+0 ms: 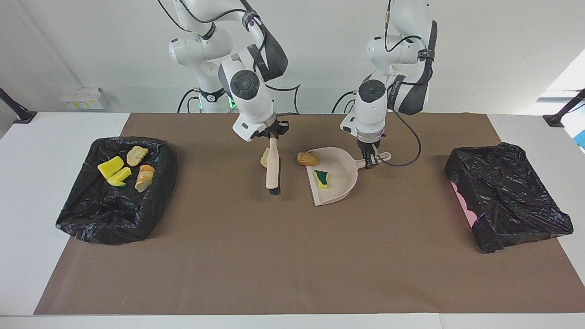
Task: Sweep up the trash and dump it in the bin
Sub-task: 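Push the debris into the dustpan held by the left gripper, then sweep the last yellow chunk into the dustpan with the right gripper's brush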
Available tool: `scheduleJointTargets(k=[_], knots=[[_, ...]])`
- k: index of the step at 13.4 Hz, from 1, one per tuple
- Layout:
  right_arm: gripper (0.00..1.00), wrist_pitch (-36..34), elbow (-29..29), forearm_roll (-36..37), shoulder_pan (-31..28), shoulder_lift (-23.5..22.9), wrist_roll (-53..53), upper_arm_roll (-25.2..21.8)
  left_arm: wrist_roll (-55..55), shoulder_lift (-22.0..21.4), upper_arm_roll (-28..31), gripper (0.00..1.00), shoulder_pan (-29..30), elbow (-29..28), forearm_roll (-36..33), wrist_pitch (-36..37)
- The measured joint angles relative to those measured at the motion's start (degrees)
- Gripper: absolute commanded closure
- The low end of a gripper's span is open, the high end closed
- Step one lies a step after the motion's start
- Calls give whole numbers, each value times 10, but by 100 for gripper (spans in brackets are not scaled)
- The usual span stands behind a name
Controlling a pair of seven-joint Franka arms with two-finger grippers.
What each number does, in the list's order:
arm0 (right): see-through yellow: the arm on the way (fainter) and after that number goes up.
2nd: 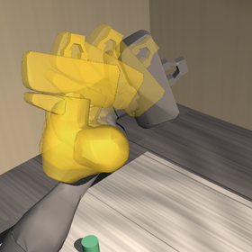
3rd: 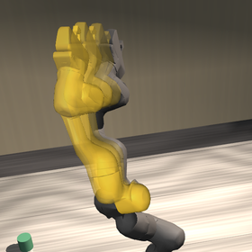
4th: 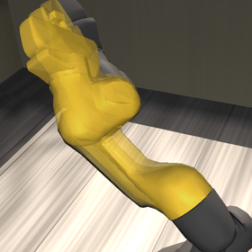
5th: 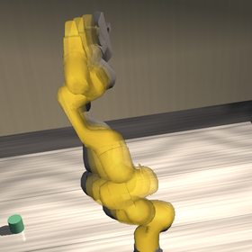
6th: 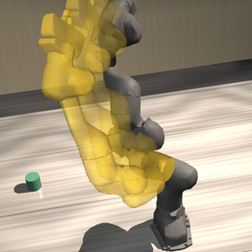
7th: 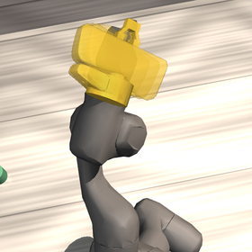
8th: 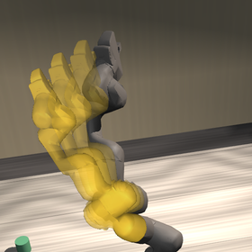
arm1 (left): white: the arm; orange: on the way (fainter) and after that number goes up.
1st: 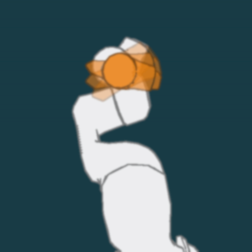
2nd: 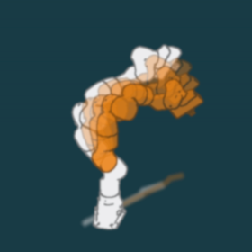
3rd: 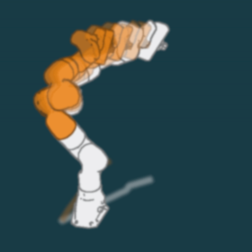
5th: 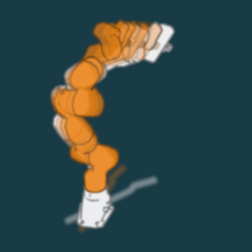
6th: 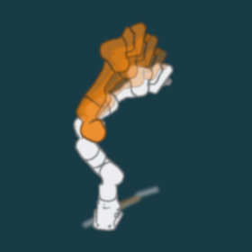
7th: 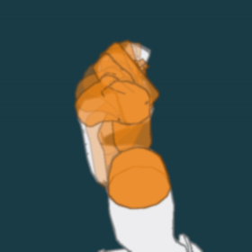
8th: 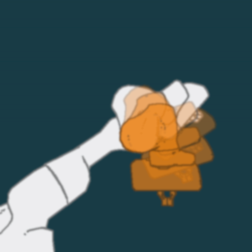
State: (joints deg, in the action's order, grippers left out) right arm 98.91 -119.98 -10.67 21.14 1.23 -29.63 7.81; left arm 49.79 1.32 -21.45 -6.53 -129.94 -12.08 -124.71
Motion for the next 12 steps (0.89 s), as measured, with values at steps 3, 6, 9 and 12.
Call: scheduleJointTargets(k=[3, 6, 9, 12], knots=[[100, 16, -104, 5, 16, 65, -40, 1, -2, 0, 0, 66, 0, -2, 0, 0], [100, 61, -197, 5, 28, 122, -48, 2, -7, -1, 0, 55, 0, -2, 0, 0], [100, 103, -220, 5, 39, 123, -48, 2, -11, -1, 0, 62, 0, -2, 0, 0], [100, 124, -221, 5, 43, 112, -48, 3, -36, -2, 0, 72, 0, -2, 0, 0]])
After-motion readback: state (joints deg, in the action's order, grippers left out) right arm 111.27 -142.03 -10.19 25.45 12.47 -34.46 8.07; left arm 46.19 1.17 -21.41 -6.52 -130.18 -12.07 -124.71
